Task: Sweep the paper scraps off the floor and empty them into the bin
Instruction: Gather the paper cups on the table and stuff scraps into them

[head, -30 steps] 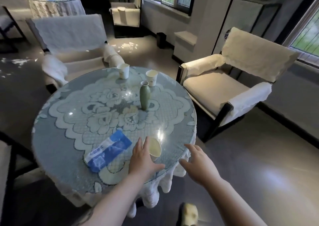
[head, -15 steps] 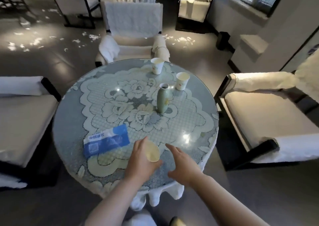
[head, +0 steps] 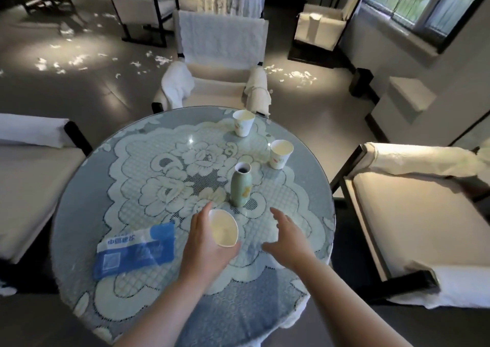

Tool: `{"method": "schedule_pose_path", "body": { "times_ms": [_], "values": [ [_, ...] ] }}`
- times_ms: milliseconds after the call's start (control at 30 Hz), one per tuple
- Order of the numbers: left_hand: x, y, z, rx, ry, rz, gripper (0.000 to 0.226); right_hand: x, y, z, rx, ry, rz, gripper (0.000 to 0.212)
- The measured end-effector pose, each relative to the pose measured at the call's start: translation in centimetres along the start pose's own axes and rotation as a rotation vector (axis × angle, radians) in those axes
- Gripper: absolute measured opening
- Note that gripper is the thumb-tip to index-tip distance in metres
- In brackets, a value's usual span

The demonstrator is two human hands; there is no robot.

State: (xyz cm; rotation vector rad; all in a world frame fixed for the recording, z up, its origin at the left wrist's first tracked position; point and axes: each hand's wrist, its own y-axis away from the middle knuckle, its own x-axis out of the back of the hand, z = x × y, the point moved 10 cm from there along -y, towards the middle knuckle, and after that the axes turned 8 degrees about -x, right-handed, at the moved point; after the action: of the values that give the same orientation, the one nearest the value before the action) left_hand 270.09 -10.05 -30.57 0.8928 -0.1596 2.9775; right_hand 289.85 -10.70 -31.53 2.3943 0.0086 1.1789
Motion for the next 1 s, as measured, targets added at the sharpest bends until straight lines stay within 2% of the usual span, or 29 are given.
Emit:
{"method": "schedule_pose_path", "body": {
  "times_ms": [233, 333, 433, 600, 700, 767, 900, 1000],
  "values": [
    [-2.4, -3.0, 0.3, 0.031, -0.029, 0.015, 0.095, 3.9, -7.1, 0.5, -0.014, -0.048, 0.032, 0.088],
    [-3.2, -4.1, 0.2, 0.076, -0.042, 0.074, 0.09, 5.9, -10.5, -0.1, 0.038, -0.044, 0.062, 0.086],
    [-4.1, -4.6, -0.5, 0.2, -0.024, 0.193, 0.084, 7.6, -14.2, -1.1, 0.113, 0.014, 0.084, 0.088],
    [-6.5, -4.7, -0.4, 0.284, -0.035, 0.327, 0.083, 10.7, -20.2, -2.1, 0.174, 0.076, 0.211, 0.097],
    [-7.5, -4.4, 0.3, 0.29, -0.023, 0.388, 0.073, 10.2, -23.1, -1.9, 0.167, 0.102, 0.153, 0.103],
    [-7.9, -3.9, 0.9, 0.293, -0.026, 0.413, 0.075, 9.4, -24.6, -1.7, 0.165, 0.112, 0.091, 0.105],
    [-8.3, -3.0, 1.1, 0.305, -0.032, 0.434, 0.095, 9.0, -25.5, -1.5, 0.176, 0.067, 0.078, 0.097],
    [-9.2, -2.5, 0.0, 0.378, 0.055, 0.426, 0.083, 9.0, -24.7, -1.2, 0.171, 0.055, 0.101, 0.085]
  ]
}}
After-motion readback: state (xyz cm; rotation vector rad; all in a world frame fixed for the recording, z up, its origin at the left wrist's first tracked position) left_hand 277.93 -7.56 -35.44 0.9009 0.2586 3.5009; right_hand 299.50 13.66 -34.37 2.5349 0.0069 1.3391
